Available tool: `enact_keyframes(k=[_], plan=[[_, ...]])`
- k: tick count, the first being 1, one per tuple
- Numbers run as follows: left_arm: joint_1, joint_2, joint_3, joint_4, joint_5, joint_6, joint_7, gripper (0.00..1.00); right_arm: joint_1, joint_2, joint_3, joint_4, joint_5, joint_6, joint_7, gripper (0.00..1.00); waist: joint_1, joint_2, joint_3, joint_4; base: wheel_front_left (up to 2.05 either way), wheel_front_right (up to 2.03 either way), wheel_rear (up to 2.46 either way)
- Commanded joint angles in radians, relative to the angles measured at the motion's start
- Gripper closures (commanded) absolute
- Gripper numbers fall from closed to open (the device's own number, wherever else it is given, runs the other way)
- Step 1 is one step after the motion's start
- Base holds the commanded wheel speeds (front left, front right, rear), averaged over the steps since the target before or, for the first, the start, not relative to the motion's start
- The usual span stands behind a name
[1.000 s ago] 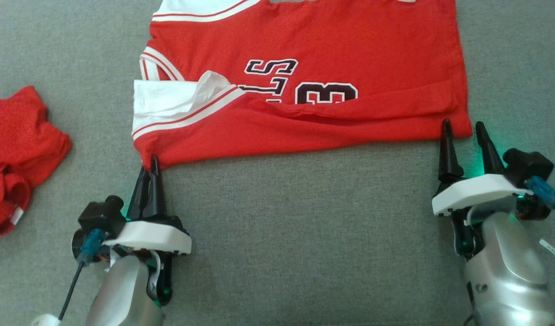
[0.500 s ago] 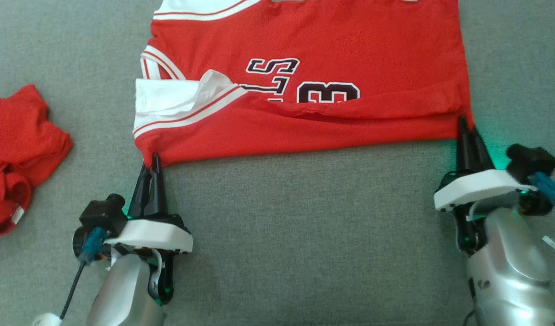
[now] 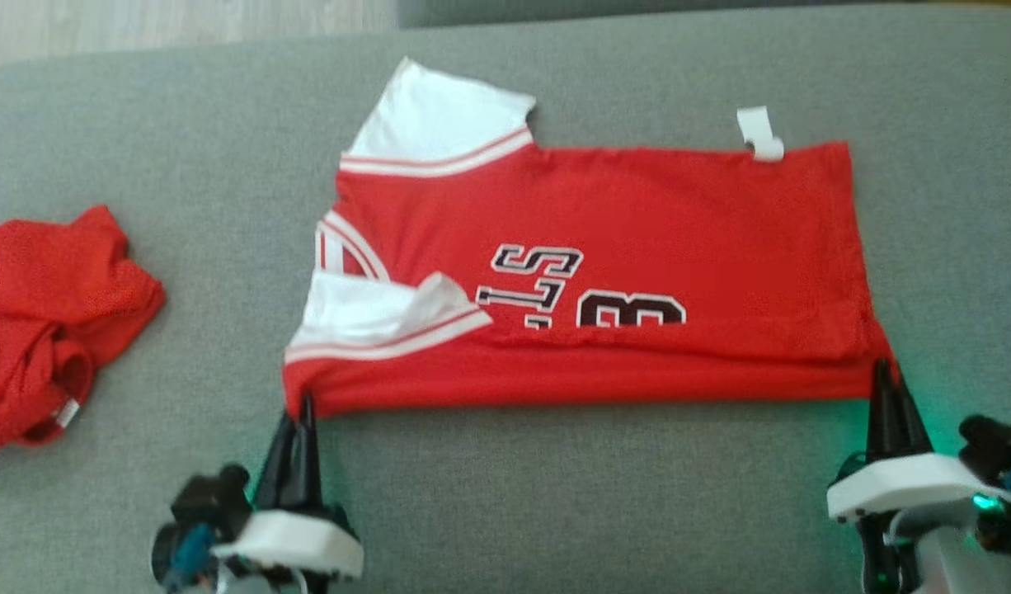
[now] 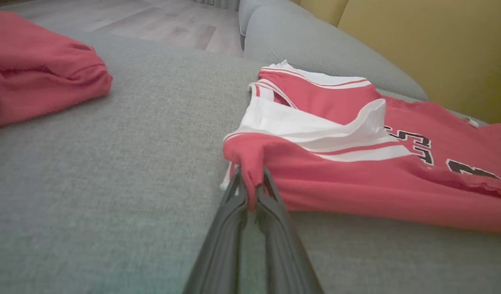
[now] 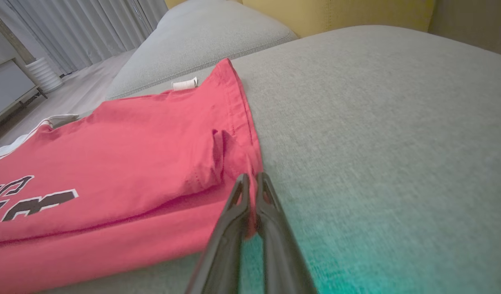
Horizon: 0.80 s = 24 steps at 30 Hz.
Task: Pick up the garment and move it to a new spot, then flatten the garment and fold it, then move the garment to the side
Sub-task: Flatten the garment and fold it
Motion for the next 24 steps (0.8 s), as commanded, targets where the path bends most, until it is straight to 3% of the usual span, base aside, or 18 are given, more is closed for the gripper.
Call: enact_keyframes(k=[1, 2, 3, 4, 10, 14, 19, 20, 24], plan=[[0.009, 0.016, 0.026, -0.034, 0.003, 0.002, -0.005, 1.00, -0.005, -0.009, 0.017, -0.021, 0.012, -0.001, -0.011, 1.00, 0.0003, 0.0000, -0.023, -0.002, 0.00, 0.00, 0.00], [0.021, 0.016, 0.017, -0.039, -0.001, -0.001, -0.005, 1.00, 0.002, -0.009, 0.022, -0.013, 0.018, -0.001, -0.011, 0.77, 0.0003, 0.0000, -0.028, -0.001, 0.00, 0.00, 0.00], [0.031, 0.016, 0.007, -0.044, -0.005, -0.004, -0.005, 0.64, 0.005, -0.009, 0.028, -0.005, 0.029, -0.001, -0.011, 0.20, 0.0003, 0.0000, -0.032, 0.000, 0.00, 0.00, 0.00], [0.038, 0.016, -0.003, -0.049, -0.008, -0.006, -0.005, 0.00, 0.005, -0.009, 0.030, -0.002, 0.034, -0.001, -0.011, 0.00, 0.0003, 0.0000, -0.035, 0.000, 0.00, 0.00, 0.00], [0.014, 0.016, -0.034, -0.108, 0.009, -0.008, -0.005, 0.00, -0.031, -0.011, 0.037, -0.029, 0.014, -0.001, -0.011, 0.00, 0.0003, 0.0000, -0.023, 0.010, 0.00, 0.00, 0.00], [-0.075, 0.021, -0.046, -0.119, 0.065, -0.027, -0.005, 0.00, -0.113, -0.053, 0.066, -0.004, 0.007, -0.001, -0.006, 0.00, 0.0003, 0.0000, 0.014, 0.018, 0.00, 0.00, 0.00], [-0.322, 0.075, -0.103, -0.015, 0.091, -0.066, 0.031, 0.00, -0.299, -0.142, 0.112, 0.077, 0.008, -0.001, 0.115, 0.00, 0.0003, 0.0000, 0.082, 0.029, 0.00, 0.00, 0.00], [-0.434, 0.098, -0.131, 0.014, 0.089, -0.072, 0.069, 0.00, -0.376, -0.171, 0.127, 0.108, 0.004, -0.001, 0.166, 0.00, 0.0003, 0.0000, 0.112, 0.031, 0.00, 0.00, 0.00], [-0.613, 0.133, -0.204, 0.068, 0.064, -0.077, 0.128, 0.00, -0.501, -0.205, 0.158, 0.173, 0.002, -0.001, 0.261, 0.00, 0.0003, 0.0000, 0.162, 0.032, 0.00, 0.00, 0.00]])
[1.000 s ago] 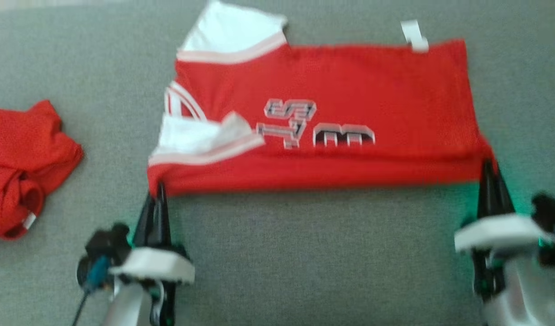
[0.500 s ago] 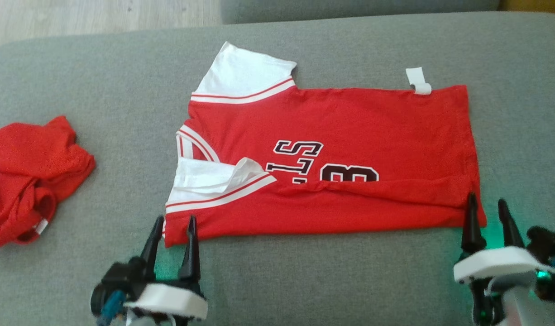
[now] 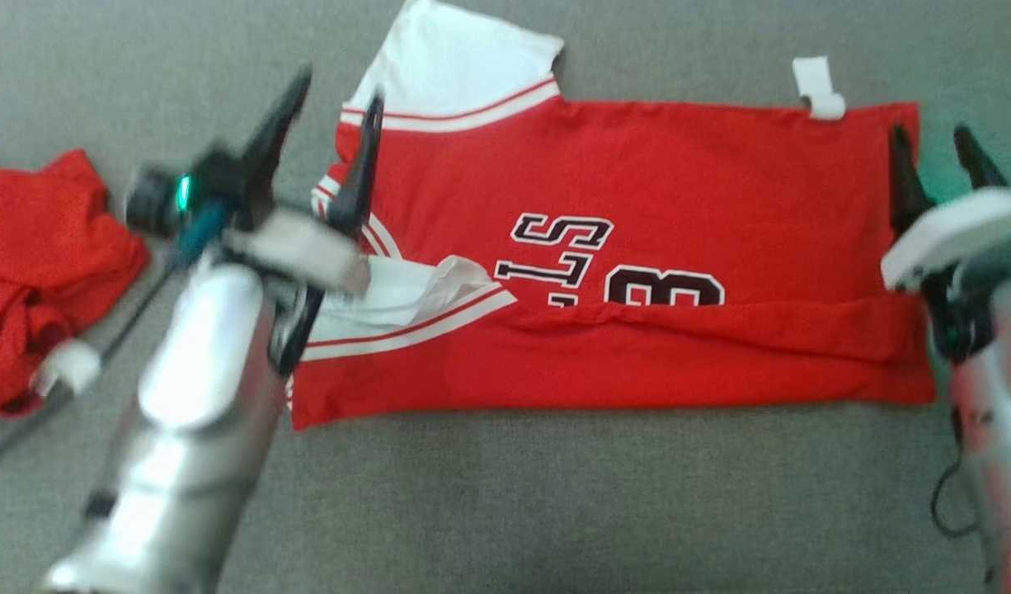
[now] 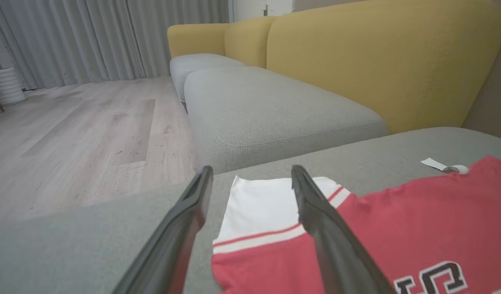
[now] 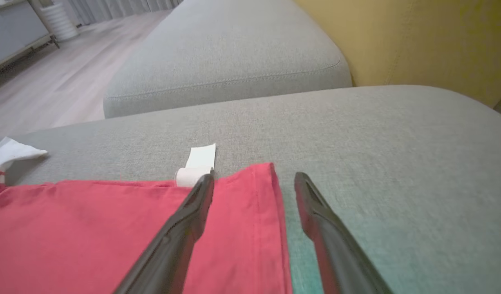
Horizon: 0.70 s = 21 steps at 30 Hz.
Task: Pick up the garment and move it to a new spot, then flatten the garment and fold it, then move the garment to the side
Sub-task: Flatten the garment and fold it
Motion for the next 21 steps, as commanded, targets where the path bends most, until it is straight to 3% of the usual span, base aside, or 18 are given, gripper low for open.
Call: enact_keyframes(k=[1, 7, 15, 16, 19, 21], plan=[[-0.047, 0.039, -0.012, -0.007, -0.020, -0.005, 0.014, 0.00, -0.028, -0.015, 0.031, -0.003, -0.002, -0.001, 0.020, 0.00, -0.0003, 0.0000, 0.040, 0.002, 0.00, 0.00, 0.00], [-0.168, 0.082, -0.126, 0.046, -0.096, -0.005, 0.057, 0.00, -0.106, -0.037, 0.060, 0.071, -0.002, -0.001, 0.056, 0.00, -0.0003, 0.0000, 0.085, 0.000, 0.00, 0.00, 0.00], [-0.268, 0.142, -0.228, 0.100, -0.187, -0.005, 0.049, 0.00, -0.164, -0.033, 0.102, 0.123, 0.032, -0.001, -0.021, 0.00, -0.0003, 0.0000, 0.131, -0.014, 0.00, 0.00, 0.00], [-0.275, 0.149, -0.235, 0.108, -0.196, -0.005, 0.048, 0.00, -0.169, -0.033, 0.112, 0.129, 0.038, -0.001, -0.026, 0.05, -0.0003, 0.0000, 0.135, -0.017, 0.00, 0.00, 0.00], [-0.302, 0.167, -0.253, 0.128, -0.219, -0.005, 0.047, 0.00, -0.186, -0.035, 0.143, 0.140, 0.057, -0.001, -0.041, 1.00, -0.0003, 0.0000, 0.146, -0.029, 0.00, 0.00, 0.00], [-0.325, 0.178, -0.267, 0.139, -0.235, -0.005, 0.054, 0.00, -0.198, -0.039, 0.164, 0.140, 0.073, -0.001, -0.058, 1.00, -0.0003, 0.0000, 0.154, -0.039, 0.00, 0.00, 0.00]])
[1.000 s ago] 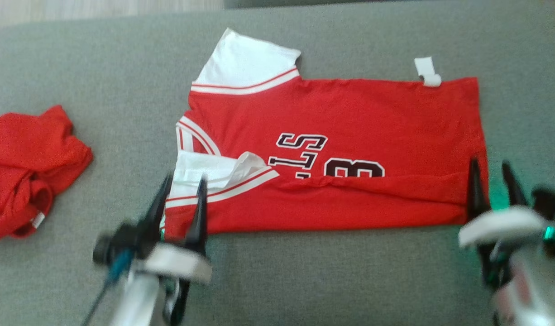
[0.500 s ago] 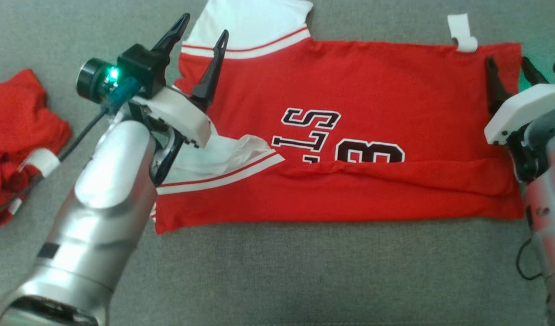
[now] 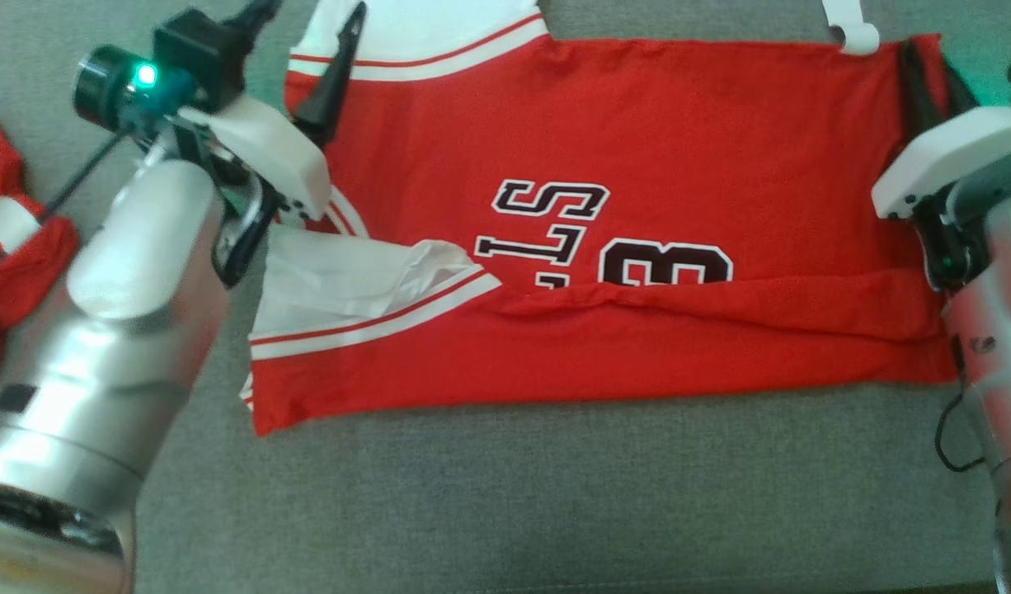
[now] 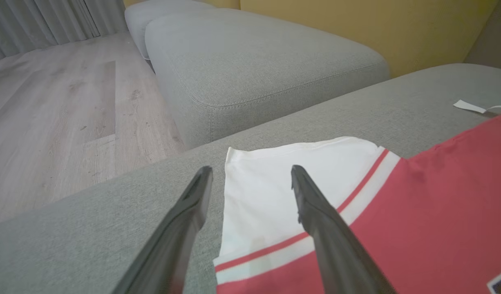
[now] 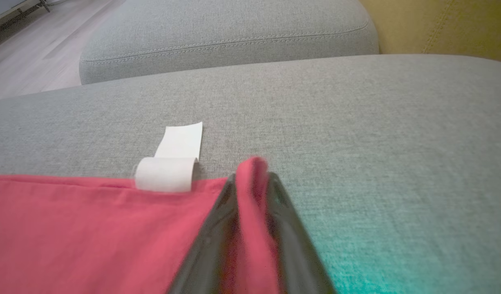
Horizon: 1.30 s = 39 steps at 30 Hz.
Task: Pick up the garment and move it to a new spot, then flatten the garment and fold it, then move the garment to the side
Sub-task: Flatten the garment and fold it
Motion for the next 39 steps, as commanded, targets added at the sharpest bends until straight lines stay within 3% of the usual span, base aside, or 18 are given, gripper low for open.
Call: enact_keyframes(k=[1, 11, 17, 26, 27, 28, 29, 34, 39], plan=[[-0.067, 0.050, 0.013, -0.016, -0.015, 0.002, 0.010, 0.00, -0.012, -0.010, 0.030, -0.017, 0.014, -0.001, -0.019, 1.00, -0.0001, 0.0000, 0.010, -0.014, 0.00, 0.00, 0.00], [-0.243, 0.111, -0.076, 0.033, -0.142, 0.002, 0.141, 0.00, -0.091, 0.033, 0.147, -0.046, 0.089, -0.001, -0.077, 1.00, -0.0001, 0.0000, 0.087, -0.109, 0.00, 0.00, 0.00], [-0.306, 0.150, -0.101, 0.121, -0.160, 0.002, 0.185, 0.00, -0.123, 0.055, 0.218, -0.072, 0.140, -0.001, -0.099, 1.00, -0.0001, 0.0000, 0.131, -0.166, 0.00, 0.00, 0.00], [-0.347, 0.145, -0.105, 0.231, -0.171, 0.002, 0.204, 0.00, -0.142, 0.052, 0.287, -0.108, 0.203, -0.001, -0.121, 1.00, -0.0001, 0.0000, 0.160, -0.198, 0.00, 0.00, 0.00], [-0.352, 0.143, -0.110, 0.240, -0.170, 0.002, 0.206, 0.41, -0.145, 0.049, 0.292, -0.112, 0.210, -0.001, -0.123, 1.00, -0.0001, 0.0000, 0.161, -0.198, 0.00, 0.00, 0.00], [-0.354, 0.139, -0.115, 0.247, -0.169, 0.002, 0.208, 0.56, -0.147, 0.046, 0.296, -0.114, 0.216, -0.001, -0.125, 1.00, -0.0001, 0.0000, 0.162, -0.196, 0.00, 0.00, 0.00], [-0.353, 0.134, -0.122, 0.252, -0.170, 0.002, 0.211, 1.00, -0.149, 0.042, 0.299, -0.114, 0.222, -0.001, -0.127, 1.00, -0.0001, 0.0000, 0.161, -0.194, 0.00, 0.00, 0.00], [-0.341, 0.120, -0.168, 0.218, -0.196, 0.002, 0.186, 1.00, -0.153, 0.026, 0.303, -0.098, 0.240, -0.001, -0.140, 1.00, -0.0001, 0.0000, 0.140, -0.169, 0.00, 0.00, 0.00], [-0.390, 0.125, -0.162, 0.194, -0.153, 0.030, 0.000, 1.00, -0.164, 0.007, 0.286, -0.073, 0.229, -0.001, -0.178, 1.00, -0.0001, 0.0000, 0.106, -0.127, 0.00, 0.00, 0.00]])
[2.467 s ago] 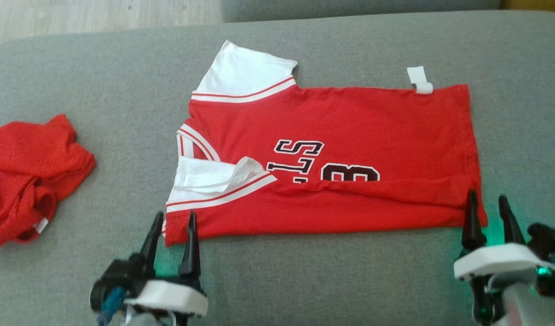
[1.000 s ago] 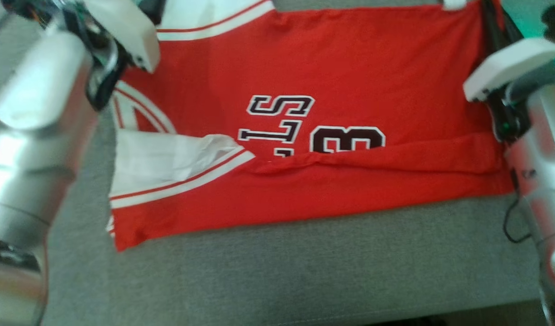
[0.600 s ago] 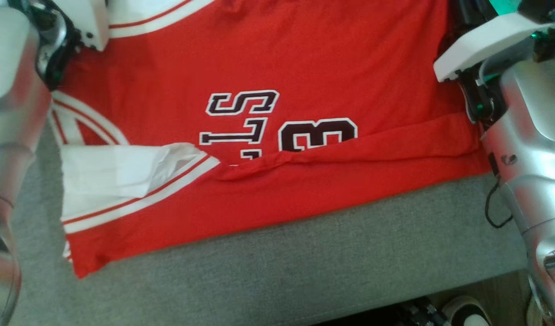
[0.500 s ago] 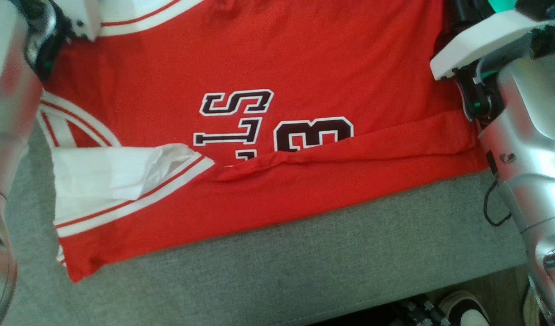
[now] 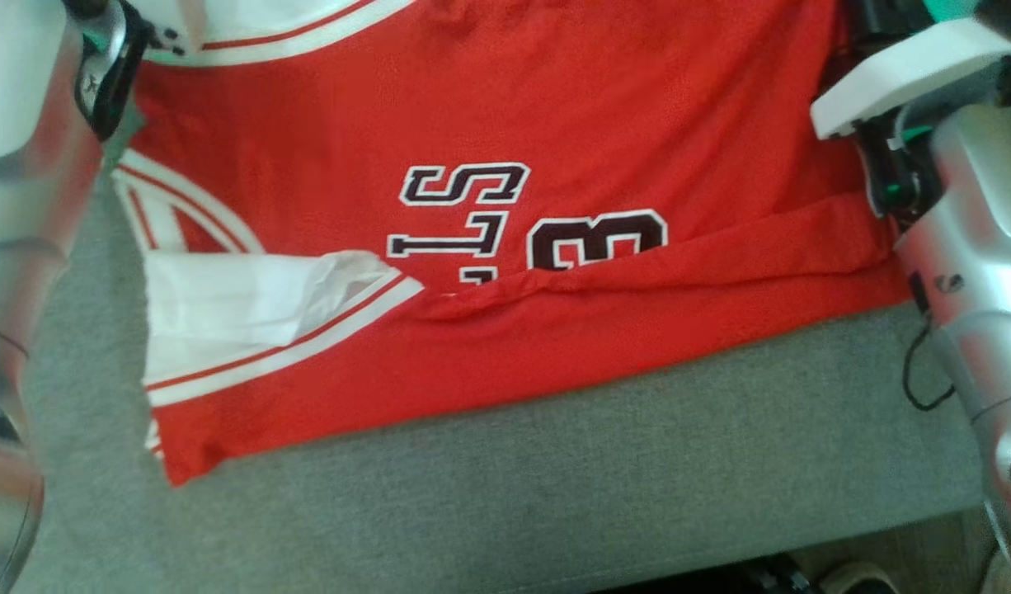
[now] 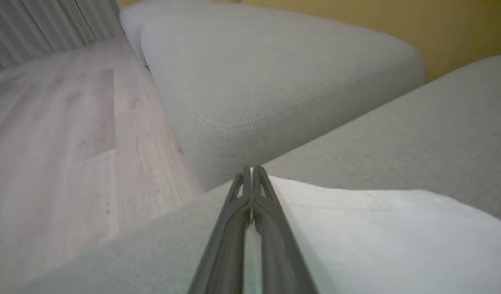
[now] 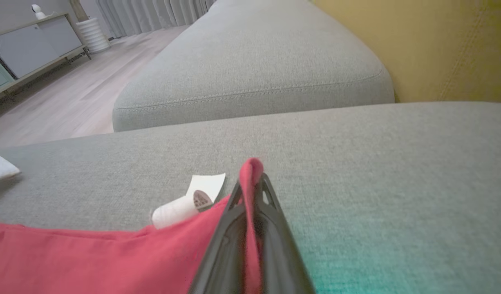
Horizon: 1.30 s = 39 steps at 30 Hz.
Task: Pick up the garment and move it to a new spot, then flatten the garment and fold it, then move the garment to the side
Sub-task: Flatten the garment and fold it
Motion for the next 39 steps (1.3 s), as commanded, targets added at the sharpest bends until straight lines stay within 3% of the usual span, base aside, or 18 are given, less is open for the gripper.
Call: enact_keyframes(k=[1, 6, 13, 18, 21, 24, 28, 34, 35, 36, 37, 39], plan=[[-0.061, 0.031, 0.027, -0.027, 0.021, 0.021, -0.056, 1.00, -0.017, -0.015, -0.013, -0.012, -0.010, -0.001, -0.022, 1.00, -0.0001, 0.0000, -0.028, 0.029, 0.00, 0.00, 0.00], [-0.068, 0.009, 0.045, -0.046, 0.028, 0.042, -0.168, 1.00, -0.009, -0.043, -0.070, 0.019, -0.061, -0.001, -0.049, 1.00, -0.0001, 0.0000, -0.083, 0.085, 0.00, 0.00, 0.00], [0.040, -0.007, 0.089, -0.190, 0.031, 0.054, -0.202, 1.00, 0.098, -0.082, -0.139, -0.051, -0.138, -0.001, -0.052, 1.00, -0.0001, 0.0000, -0.169, 0.160, 0.00, 0.00, 0.00], [0.261, -0.001, 0.153, -0.384, 0.049, 0.071, -0.203, 1.00, 0.226, -0.091, -0.180, -0.122, -0.166, -0.001, -0.052, 0.91, -0.0001, 0.0000, -0.235, 0.199, 0.00, 0.00, 0.00], [0.432, -0.013, 0.197, -0.474, 0.046, 0.079, -0.203, 1.00, 0.312, -0.087, -0.191, -0.150, -0.180, -0.001, -0.052, 0.99, -0.0001, 0.0000, -0.278, 0.215, 0.00, 0.00, 0.00], [0.598, -0.034, 0.229, -0.535, 0.054, 0.084, -0.203, 1.00, 0.392, -0.074, -0.221, -0.149, -0.179, -0.001, -0.053, 1.00, -0.0001, 0.0000, -0.314, 0.225, 0.00, 0.00, 0.00], [0.816, -0.086, 0.288, -0.562, 0.058, 0.067, -0.203, 1.00, 0.480, -0.042, -0.262, -0.136, -0.187, -0.001, -0.053, 1.00, -0.0001, 0.0000, -0.351, 0.235, 0.00, 0.00, 0.00], [0.926, -0.142, 0.338, -0.533, 0.096, 0.044, -0.203, 1.00, 0.531, -0.012, -0.329, -0.134, -0.205, -0.001, -0.053, 1.00, -0.0001, 0.0000, -0.378, 0.242, 0.00, 0.00, 0.00], [0.938, -0.153, 0.354, -0.527, 0.104, 0.041, -0.203, 0.84, 0.540, -0.001, -0.348, -0.136, -0.206, -0.001, -0.053, 0.79, -0.0001, 0.0000, -0.384, 0.242, 0.00, 0.00, 0.00], [0.949, -0.161, 0.372, -0.524, 0.119, 0.039, -0.203, 0.18, 0.549, 0.010, -0.365, -0.135, -0.207, -0.001, -0.053, 0.00, -0.0001, 0.0000, -0.390, 0.242, 0.00, 0.00, 0.00], [0.959, -0.168, 0.391, -0.522, 0.137, 0.040, -0.203, 0.00, 0.557, 0.021, -0.382, -0.136, -0.207, -0.001, -0.053, 0.00, -0.0001, 0.0000, -0.399, 0.241, 0.00, 0.00, 0.00], [0.986, -0.189, 0.442, -0.532, 0.171, 0.053, -0.203, 0.00, 0.574, 0.044, -0.415, -0.154, -0.215, -0.001, -0.053, 0.00, -0.0001, 0.0000, -0.417, 0.239, 0.00, 0.00, 0.00]])
